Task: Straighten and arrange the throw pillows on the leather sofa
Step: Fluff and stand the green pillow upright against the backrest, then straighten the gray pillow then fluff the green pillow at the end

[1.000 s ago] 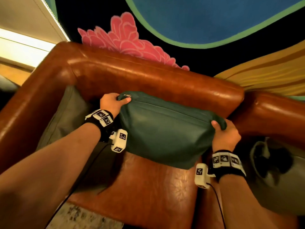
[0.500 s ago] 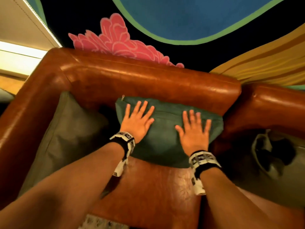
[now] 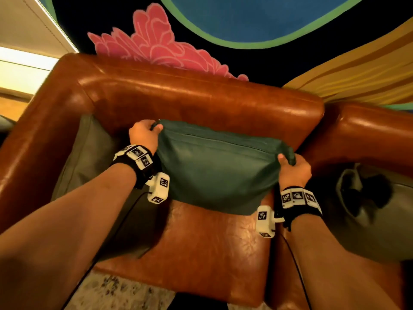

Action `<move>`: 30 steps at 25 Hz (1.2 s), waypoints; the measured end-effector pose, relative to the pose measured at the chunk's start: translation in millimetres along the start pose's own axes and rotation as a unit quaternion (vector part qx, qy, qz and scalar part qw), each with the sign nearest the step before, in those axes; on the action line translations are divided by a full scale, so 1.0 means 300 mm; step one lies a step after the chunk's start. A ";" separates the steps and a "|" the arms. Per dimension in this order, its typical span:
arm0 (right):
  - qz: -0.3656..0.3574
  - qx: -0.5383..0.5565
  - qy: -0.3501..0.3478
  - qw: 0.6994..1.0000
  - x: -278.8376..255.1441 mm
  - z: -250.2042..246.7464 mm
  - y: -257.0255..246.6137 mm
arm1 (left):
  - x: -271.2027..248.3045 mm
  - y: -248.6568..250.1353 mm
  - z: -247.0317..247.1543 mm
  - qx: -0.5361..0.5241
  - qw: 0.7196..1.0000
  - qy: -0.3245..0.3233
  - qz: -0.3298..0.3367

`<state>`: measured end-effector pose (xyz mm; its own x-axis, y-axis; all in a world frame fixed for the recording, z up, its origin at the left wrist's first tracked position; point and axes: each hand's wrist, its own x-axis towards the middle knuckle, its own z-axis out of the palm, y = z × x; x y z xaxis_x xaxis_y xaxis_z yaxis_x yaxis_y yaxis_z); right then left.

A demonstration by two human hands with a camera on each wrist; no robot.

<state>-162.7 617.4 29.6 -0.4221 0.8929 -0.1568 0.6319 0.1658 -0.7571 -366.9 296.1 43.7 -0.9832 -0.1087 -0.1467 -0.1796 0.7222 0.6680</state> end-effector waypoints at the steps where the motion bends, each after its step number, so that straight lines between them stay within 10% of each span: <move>1: -0.007 0.013 -0.003 1.000 0.001 0.005 -0.001 | 0.004 -0.004 0.000 -0.004 1.000 -0.001 0.001; 11: 0.041 0.132 -0.034 0.990 -0.042 -0.001 0.032 | 0.028 -0.090 -0.036 -0.055 0.988 -0.124 -0.078; 17: 0.058 0.117 -0.090 0.987 -0.069 -0.069 0.026 | -0.075 0.011 -0.051 0.053 0.996 -0.072 -0.017; 19: 0.032 0.059 -0.058 0.996 -0.081 -0.122 0.021 | -0.135 0.082 -0.032 0.071 0.988 -0.068 0.118; 22: -0.164 -0.194 -0.041 0.966 -0.123 -0.133 0.015 | -0.303 0.199 0.108 0.229 0.862 -0.143 0.428; 24: -0.253 -0.332 -0.153 0.896 -0.145 -0.106 0.010 | -0.391 0.225 0.208 0.343 0.789 -0.235 0.453; 27: -0.222 -0.264 -0.213 0.914 -0.086 -0.186 0.044 | -0.438 0.299 0.307 0.359 0.831 -0.307 0.295; 30: -0.139 -0.159 -0.142 0.967 0.036 -0.387 0.146 | -0.512 0.443 0.383 0.277 0.864 -0.217 0.360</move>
<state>-64.2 682.9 68.4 -0.7373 0.6520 -0.1770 0.6173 0.5437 -0.5686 -235.8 487.3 71.0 -0.7063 0.6848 -0.1793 0.6351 0.7249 0.2667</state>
